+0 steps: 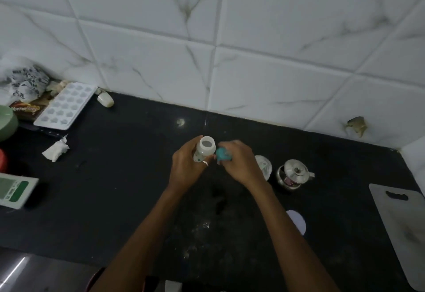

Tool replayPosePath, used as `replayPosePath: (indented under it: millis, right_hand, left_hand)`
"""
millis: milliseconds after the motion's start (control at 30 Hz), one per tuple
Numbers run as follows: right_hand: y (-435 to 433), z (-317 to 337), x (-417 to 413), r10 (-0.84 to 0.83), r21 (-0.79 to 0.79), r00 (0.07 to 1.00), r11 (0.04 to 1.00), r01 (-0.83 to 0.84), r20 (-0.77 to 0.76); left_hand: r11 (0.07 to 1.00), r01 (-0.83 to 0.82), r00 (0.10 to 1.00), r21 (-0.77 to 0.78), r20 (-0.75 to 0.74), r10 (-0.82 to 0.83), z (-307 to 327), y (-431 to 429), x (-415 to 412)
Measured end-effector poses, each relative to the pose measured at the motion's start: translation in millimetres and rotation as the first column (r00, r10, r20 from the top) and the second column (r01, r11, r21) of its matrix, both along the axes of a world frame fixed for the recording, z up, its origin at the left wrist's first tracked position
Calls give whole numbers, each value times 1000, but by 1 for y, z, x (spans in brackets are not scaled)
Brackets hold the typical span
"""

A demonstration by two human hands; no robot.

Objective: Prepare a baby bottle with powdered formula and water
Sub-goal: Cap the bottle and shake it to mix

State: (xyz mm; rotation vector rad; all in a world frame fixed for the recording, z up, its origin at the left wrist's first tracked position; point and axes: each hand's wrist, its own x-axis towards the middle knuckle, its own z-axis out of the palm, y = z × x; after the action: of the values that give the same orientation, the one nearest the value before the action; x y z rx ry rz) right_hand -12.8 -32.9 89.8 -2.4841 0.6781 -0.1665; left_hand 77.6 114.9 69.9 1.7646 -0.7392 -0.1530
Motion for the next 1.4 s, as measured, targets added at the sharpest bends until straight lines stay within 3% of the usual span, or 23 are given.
replayPosePath:
  millis: [167,400,767,1033,1167,1267,1400]
  right_hand:
    - [-18,122,-4,7,-11,985,1000,-6,175]
    - [-17,228,-10,181,-157,982,973,-170,59]
    - [-17,226,-17,186,-213,978,956,-203,-95]
    - [-8,213,-15,-94,-375,992,925,55,-86]
    - [-18,224,-24,113,-251,988,958,-137,-107]
    - [-23,238,-23,279,-206,945,928,-310,-169]
    - [-24,236,-17,318,-246,916,894,-375,-243]
  left_hand:
    - [999,40,999,-27,28,-39,49,-24,1]
    - [996,90,989,-2,121,-89,114,-47,-3]
    - [994,97,973,58,203,-107,127,-48,-13]
    - [998,57,982,29,177,-61,126,-46,-20]
    - [996,69,975,62,209,-81,125,-45,-15]
    - [996,79,975,51,203,-88,126,-46,-15]
    - [995,89,974,43,204,-96,126,-49,-15]
